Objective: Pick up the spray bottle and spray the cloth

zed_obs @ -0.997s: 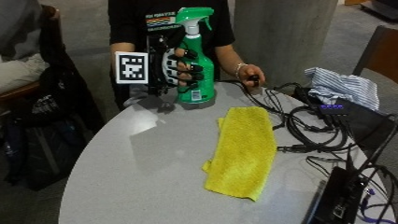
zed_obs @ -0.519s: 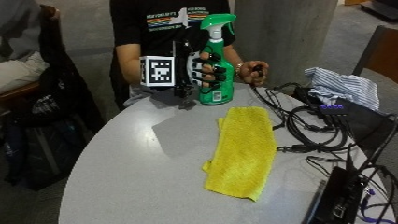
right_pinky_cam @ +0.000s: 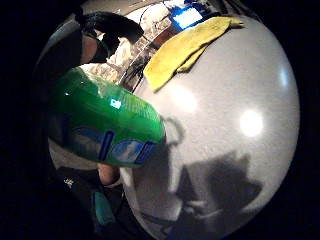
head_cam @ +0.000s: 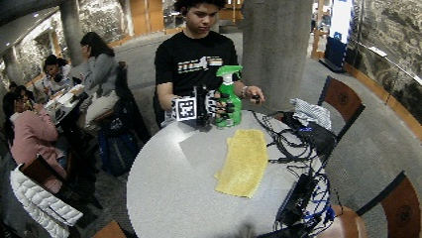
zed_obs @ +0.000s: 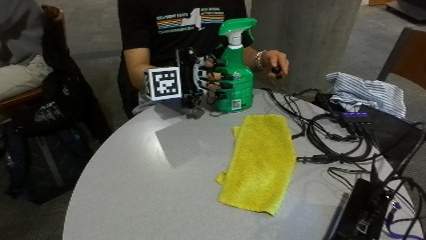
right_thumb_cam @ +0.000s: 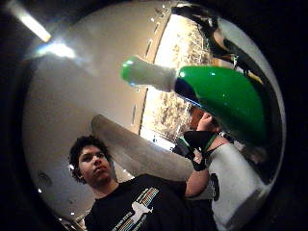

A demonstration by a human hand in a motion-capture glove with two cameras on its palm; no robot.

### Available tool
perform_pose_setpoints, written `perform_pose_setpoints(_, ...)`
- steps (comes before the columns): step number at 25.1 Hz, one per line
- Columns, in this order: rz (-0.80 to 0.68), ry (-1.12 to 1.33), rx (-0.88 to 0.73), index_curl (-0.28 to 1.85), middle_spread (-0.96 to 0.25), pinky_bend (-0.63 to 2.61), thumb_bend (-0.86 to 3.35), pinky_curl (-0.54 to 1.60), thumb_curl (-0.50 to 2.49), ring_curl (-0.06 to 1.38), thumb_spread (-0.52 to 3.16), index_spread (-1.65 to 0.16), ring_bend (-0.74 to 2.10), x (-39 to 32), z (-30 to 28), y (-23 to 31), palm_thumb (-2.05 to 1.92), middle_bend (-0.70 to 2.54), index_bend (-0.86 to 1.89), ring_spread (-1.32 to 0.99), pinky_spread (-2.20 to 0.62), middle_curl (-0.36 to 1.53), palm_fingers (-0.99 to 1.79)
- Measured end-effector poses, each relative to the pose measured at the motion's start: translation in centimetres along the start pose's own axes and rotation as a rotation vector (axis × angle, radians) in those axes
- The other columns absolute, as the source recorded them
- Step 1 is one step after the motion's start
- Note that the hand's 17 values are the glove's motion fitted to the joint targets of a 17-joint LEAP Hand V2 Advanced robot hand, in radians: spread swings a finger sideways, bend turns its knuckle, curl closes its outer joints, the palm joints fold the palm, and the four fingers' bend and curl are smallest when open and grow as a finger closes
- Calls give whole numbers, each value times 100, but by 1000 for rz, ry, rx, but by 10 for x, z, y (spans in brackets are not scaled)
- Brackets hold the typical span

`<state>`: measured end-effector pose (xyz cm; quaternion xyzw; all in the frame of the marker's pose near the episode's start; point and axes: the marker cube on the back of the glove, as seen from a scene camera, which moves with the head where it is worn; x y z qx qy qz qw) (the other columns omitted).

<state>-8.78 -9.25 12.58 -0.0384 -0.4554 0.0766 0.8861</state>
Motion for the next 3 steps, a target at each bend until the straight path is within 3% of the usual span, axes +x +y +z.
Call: perform_pose_setpoints(3,6,64,53,25,3,40,-5,38,48,36,86,-27,33,-1,-17,5,77,20,8,1,15,42,72)
